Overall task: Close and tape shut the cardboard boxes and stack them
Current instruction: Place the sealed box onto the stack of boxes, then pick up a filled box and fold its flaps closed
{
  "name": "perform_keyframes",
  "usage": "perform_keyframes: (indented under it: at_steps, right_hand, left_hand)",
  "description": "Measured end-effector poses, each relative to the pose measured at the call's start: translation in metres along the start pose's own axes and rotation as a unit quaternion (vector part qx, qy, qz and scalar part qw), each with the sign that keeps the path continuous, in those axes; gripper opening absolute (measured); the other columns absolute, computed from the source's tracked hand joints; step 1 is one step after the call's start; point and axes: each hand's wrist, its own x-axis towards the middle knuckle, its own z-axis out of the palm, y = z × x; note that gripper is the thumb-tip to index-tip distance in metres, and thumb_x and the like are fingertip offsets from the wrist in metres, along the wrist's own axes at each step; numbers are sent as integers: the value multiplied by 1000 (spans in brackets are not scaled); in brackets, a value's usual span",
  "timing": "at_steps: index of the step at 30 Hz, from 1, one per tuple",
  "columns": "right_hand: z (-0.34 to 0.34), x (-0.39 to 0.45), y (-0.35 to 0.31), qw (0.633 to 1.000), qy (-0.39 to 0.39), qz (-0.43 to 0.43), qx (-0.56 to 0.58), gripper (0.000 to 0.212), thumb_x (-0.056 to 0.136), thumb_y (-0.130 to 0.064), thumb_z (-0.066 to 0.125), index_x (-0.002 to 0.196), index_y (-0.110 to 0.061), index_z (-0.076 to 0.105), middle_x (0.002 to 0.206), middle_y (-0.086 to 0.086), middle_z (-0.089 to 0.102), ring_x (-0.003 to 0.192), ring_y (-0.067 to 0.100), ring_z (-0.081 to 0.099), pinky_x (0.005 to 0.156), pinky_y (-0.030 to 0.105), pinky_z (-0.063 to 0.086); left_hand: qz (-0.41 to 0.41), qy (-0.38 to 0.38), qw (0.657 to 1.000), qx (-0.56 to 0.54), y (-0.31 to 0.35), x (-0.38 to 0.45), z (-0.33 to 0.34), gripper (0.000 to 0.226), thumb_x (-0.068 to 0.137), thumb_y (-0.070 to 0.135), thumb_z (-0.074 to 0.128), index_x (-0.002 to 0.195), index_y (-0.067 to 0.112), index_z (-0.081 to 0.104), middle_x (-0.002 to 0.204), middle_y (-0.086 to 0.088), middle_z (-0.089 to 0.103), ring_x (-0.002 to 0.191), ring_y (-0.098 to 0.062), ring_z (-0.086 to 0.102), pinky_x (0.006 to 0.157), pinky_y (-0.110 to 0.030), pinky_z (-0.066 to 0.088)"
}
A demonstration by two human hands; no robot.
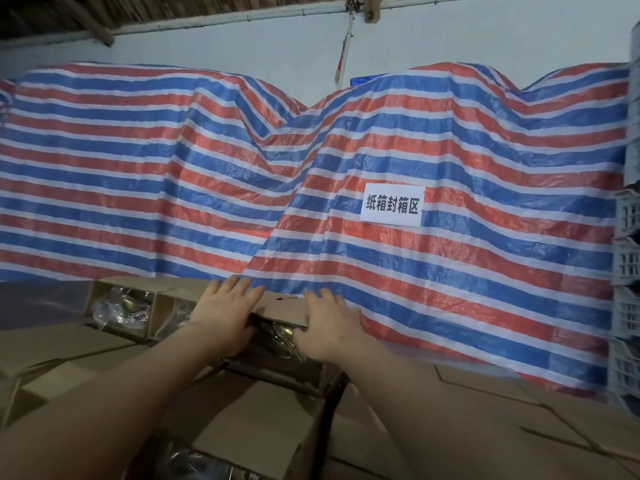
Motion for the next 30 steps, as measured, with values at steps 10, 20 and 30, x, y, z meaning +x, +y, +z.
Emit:
perform_keyframes:
  at_steps: [10,20,30]
  right_hand:
    - [20,-16,11,993,81,-15,88,17,101,-23,51,112,-18,62,112,0,60,96,13,54,93,31,51]
    - [-51,-22,29,970,88,24,227,24,104,-20,48,86,-14,63,76,2,59,67,16,55,57,27,42]
    - [-191,-85,76,956,-78,85,268,26,101,-25,57,105,-1,67,85,16,67,66,25,68,64,39,64]
  left_hand:
    - [-4,-5,999,-35,1,4,22,43,103,32,34,146,27,32,157,-1,28,148,-22,16,120,-42,6]
    - [-78,93,954,-274,9,20,-57,27,99,33,51,121,18,52,115,-5,60,101,-22,59,85,-38,50]
    - [-99,-119,900,-408,50,13,-188,24,87,27,72,107,13,69,94,-6,68,84,-18,64,69,-28,51]
